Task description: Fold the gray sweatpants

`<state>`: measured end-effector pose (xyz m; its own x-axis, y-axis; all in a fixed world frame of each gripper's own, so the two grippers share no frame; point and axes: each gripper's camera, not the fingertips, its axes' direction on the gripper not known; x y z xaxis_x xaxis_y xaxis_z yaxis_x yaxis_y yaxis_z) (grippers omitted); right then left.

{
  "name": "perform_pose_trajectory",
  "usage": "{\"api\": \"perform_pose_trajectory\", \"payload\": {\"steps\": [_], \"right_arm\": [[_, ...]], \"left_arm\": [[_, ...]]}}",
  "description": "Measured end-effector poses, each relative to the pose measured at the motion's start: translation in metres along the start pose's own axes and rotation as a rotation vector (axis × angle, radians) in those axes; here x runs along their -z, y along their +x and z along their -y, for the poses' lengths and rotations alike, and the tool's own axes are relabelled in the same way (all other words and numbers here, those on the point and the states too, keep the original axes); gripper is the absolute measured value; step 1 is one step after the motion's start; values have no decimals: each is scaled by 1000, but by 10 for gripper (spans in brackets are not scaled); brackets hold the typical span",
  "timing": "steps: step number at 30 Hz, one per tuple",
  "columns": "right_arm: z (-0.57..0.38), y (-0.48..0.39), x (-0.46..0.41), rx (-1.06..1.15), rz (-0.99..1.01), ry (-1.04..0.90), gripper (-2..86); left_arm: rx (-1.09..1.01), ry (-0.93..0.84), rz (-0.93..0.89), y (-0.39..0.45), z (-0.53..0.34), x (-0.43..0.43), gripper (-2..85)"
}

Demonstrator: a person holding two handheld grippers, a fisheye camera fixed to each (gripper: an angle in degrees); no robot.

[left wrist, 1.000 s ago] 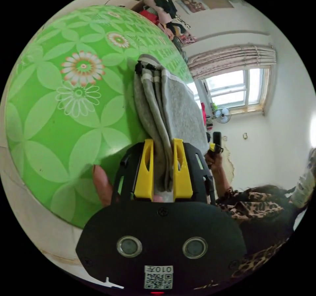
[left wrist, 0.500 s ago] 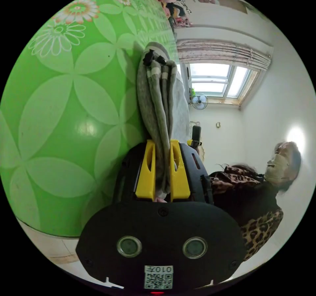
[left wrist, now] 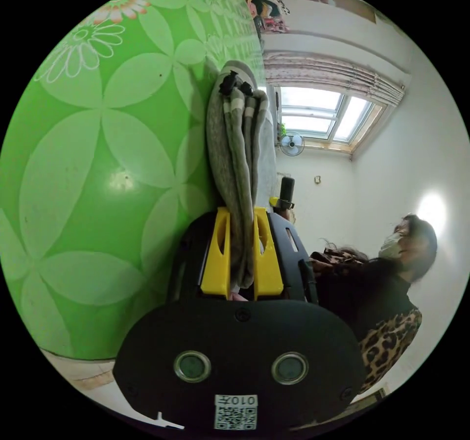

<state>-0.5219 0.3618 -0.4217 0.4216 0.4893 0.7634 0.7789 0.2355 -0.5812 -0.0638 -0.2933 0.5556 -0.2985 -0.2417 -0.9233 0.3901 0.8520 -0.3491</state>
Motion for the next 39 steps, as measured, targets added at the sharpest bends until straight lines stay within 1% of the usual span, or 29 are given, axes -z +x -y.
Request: {"api": "perform_pose_trajectory", "payload": {"steps": [3,5,8,12,16,18,20,24,26,31,35,39], "right_arm": [[-52,-1,-6,-37,23,167,98],[-85,3,-13,-62,42,214,94],[-137,16,-22,-116,130,299,92],[-195,29,-20,-118,166,351,91],[-256,43,-1,-132,147,382,91],[-289,49,8,-147,136,410,91],[-322,57,16,-175,146,437,91],[-381,79,33,-177,164,488,91],[-394,87,38,-171,183,493,91],[-410,100,50,-134,150,462,91],[-411,107,66,-128,114,433,91],[-399,111,94,-121,57,364,91]], "left_arm": [[-32,-74,11,-10,18,-4,56],[-79,-166,39,-15,31,-15,55],[-96,-235,49,-25,39,-35,55],[-83,-235,64,-36,37,-63,56],[-50,-202,47,-52,25,-113,58],[-35,-213,71,-53,22,-141,59],[-32,-230,137,-53,18,-182,59],[-49,-247,162,-60,16,-234,59],[-34,-225,153,-73,16,-253,57],[-37,-183,182,-99,19,-274,55],[-58,-164,184,-123,29,-294,54],[-59,-131,166,-142,36,-312,52]]}}
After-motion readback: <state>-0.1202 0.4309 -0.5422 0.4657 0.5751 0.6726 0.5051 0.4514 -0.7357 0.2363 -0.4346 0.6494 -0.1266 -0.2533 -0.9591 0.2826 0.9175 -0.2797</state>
